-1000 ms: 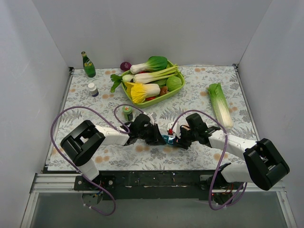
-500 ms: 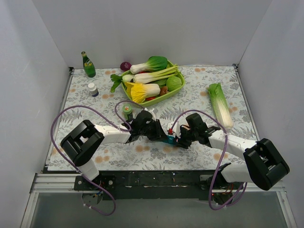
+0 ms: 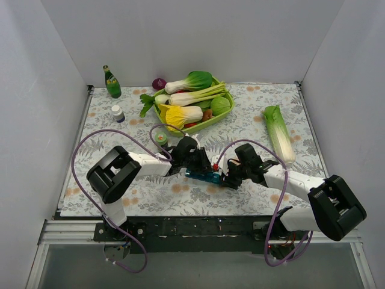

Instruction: Sort the pills into containers

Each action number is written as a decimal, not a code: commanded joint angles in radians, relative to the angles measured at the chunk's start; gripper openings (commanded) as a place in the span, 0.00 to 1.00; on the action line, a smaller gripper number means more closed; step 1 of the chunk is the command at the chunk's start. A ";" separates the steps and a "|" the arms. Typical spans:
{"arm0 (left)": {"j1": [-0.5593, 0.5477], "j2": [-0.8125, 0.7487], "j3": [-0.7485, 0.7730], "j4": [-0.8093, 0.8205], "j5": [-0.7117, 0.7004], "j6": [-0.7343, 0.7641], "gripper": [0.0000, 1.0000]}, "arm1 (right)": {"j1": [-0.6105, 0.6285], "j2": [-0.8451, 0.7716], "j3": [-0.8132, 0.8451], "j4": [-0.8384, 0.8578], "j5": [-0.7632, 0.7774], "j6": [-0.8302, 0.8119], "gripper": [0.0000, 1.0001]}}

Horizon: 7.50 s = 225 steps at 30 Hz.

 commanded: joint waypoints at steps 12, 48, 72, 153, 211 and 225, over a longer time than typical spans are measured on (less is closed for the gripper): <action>0.012 -0.147 0.024 -0.080 -0.039 0.047 0.20 | 0.007 -0.008 0.030 -0.030 -0.029 -0.009 0.66; 0.010 -0.171 -0.161 -0.047 -0.058 0.052 0.20 | 0.029 0.227 0.218 -0.134 -0.081 0.057 0.06; 0.015 -0.574 -0.073 -0.261 -0.133 0.206 0.78 | -0.068 -0.101 0.341 -0.249 -0.204 0.006 0.84; 0.102 -0.599 0.120 -0.335 0.192 0.139 0.01 | -0.033 -0.132 0.288 0.099 -0.494 0.573 0.88; -0.041 -0.732 -0.046 -0.182 0.384 1.026 0.04 | -0.043 -0.175 0.314 -0.202 -0.699 0.128 0.03; -0.042 -0.680 -0.047 -0.343 0.039 -0.490 0.00 | -0.052 -0.191 0.284 -0.094 -0.300 0.243 0.01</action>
